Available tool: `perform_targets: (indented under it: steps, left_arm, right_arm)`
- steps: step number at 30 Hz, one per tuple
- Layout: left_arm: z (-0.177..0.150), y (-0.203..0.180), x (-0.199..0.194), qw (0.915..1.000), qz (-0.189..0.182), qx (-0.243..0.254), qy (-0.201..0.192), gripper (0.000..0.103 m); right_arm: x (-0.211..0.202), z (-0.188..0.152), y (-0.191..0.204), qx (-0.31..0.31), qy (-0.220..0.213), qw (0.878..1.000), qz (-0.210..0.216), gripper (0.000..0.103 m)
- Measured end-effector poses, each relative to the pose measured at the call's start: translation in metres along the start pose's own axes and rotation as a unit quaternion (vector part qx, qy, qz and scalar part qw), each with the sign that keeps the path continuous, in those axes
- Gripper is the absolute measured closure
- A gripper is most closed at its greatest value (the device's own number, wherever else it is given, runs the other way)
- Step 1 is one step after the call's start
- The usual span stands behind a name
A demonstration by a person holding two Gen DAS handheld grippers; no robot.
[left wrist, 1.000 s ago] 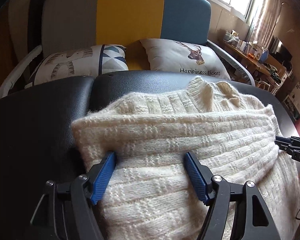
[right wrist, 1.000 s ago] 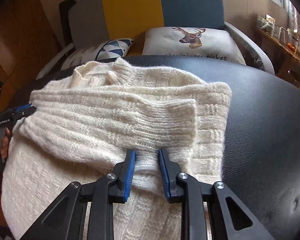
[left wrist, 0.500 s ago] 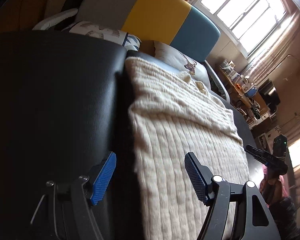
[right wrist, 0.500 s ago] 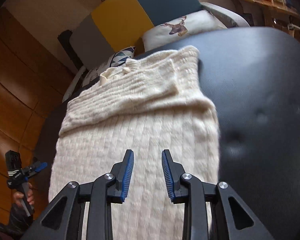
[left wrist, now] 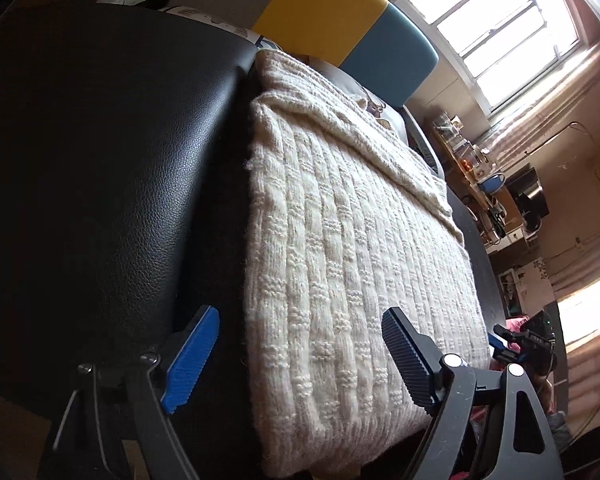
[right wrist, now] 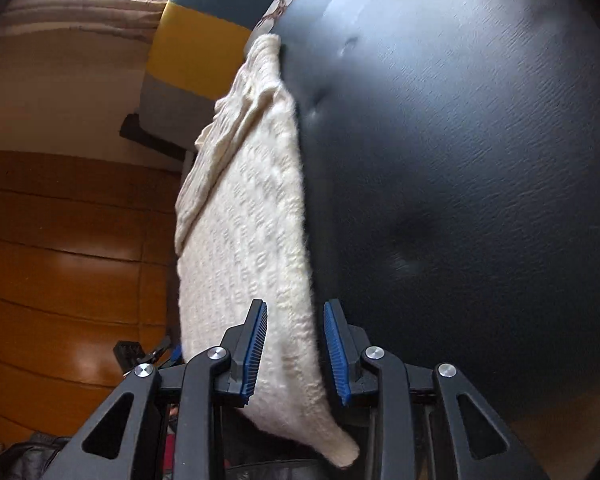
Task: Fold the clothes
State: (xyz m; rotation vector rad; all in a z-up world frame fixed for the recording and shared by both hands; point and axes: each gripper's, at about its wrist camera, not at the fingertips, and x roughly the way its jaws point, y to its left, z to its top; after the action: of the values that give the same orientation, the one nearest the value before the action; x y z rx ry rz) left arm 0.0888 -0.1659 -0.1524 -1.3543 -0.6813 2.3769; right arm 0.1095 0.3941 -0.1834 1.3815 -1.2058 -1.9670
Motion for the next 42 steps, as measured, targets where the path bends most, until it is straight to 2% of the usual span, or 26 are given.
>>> perform_targets:
  steps: [3, 6, 8, 10, 11, 12, 13, 15, 18, 20, 22, 23, 24, 25, 26, 27, 32, 38, 42]
  left_arm:
    - [-0.002, -0.015, 0.007, 0.9994, 0.004, 0.034, 0.010, 0.006]
    - [-0.002, -0.025, 0.012, 0.9986, 0.006, 0.049, 0.020, 0.006]
    - [-0.004, -0.030, 0.014, 0.9982, 0.006, 0.054, 0.025, 0.012]
    - [-0.005, -0.030, 0.014, 0.9980, 0.012, 0.054, 0.031, 0.044]
    - [-0.006, -0.028, 0.014, 0.9980, 0.018, 0.051, 0.033, 0.052]
    - [-0.005, -0.023, 0.014, 0.9984, 0.018, 0.041, 0.035, 0.074]
    - [-0.005, -0.017, 0.015, 0.9988, 0.012, 0.025, 0.041, 0.090]
    - [-0.008, -0.007, 0.015, 0.9988, -0.009, -0.007, 0.047, 0.090]
    - [-0.008, -0.001, 0.015, 0.9982, -0.023, -0.030, 0.047, 0.086]
    - [-0.010, 0.000, 0.014, 0.9975, -0.039, -0.043, 0.040, 0.078]
    - [-0.012, -0.004, 0.013, 0.9964, -0.062, -0.047, 0.033, 0.055]
    - [-0.012, -0.006, 0.012, 0.9963, -0.066, -0.045, 0.031, 0.053]
    - [-0.013, -0.012, 0.013, 0.9977, -0.051, -0.033, 0.032, 0.053]
    - [-0.013, -0.018, 0.013, 0.9990, -0.026, -0.016, 0.032, 0.062]
    - [-0.014, -0.023, 0.013, 0.9994, -0.009, -0.005, 0.032, 0.074]
    - [-0.014, -0.021, 0.013, 0.9994, -0.009, -0.010, 0.033, 0.092]
    - [-0.018, -0.011, 0.009, 0.9986, -0.020, -0.036, 0.033, 0.093]
    - [-0.020, 0.001, -0.011, 0.9938, -0.092, -0.046, 0.040, 0.093]
    - [-0.016, -0.003, -0.030, 0.9884, -0.143, -0.030, 0.039, 0.093]
  right_arm:
    - [0.027, 0.002, 0.011, -0.012, 0.035, 0.999, 0.038, 0.073]
    - [0.047, 0.005, 0.024, -0.028, 0.059, 0.997, 0.047, 0.073]
    - [0.052, 0.005, 0.029, -0.042, 0.066, 0.997, 0.028, 0.077]
    - [0.052, 0.003, 0.032, -0.051, 0.066, 0.996, 0.021, 0.076]
    - [0.052, 0.002, 0.034, -0.059, 0.064, 0.996, 0.017, 0.076]
    - [0.051, 0.000, 0.036, -0.069, 0.060, 0.996, 0.012, 0.076]
    - [0.051, -0.003, 0.039, -0.079, 0.056, 0.995, 0.007, 0.075]
    - [0.050, -0.008, 0.044, -0.106, 0.042, 0.993, -0.005, 0.075]
    - [0.049, -0.012, 0.047, -0.126, 0.039, 0.991, -0.012, 0.075]
    - [0.049, -0.008, 0.045, -0.113, 0.045, 0.992, -0.010, 0.075]
    - [0.050, -0.003, 0.042, -0.098, 0.054, 0.994, -0.012, 0.077]
    - [0.051, -0.002, 0.041, -0.093, 0.056, 0.994, -0.018, 0.082]
    - [0.052, -0.001, 0.042, -0.093, 0.054, 0.994, -0.027, 0.084]
    - [0.052, -0.003, 0.044, -0.099, 0.051, 0.993, -0.038, 0.087]
    - [0.052, -0.004, 0.046, -0.107, 0.046, 0.992, -0.049, 0.088]
    - [0.051, -0.006, 0.048, -0.114, 0.042, 0.991, -0.058, 0.088]
    - [0.048, -0.016, 0.055, -0.137, 0.038, 0.987, -0.072, 0.088]
    - [0.047, -0.023, 0.052, -0.120, 0.060, 0.990, -0.036, 0.089]
    - [0.040, -0.018, 0.053, -0.100, 0.056, 0.993, 0.015, 0.089]
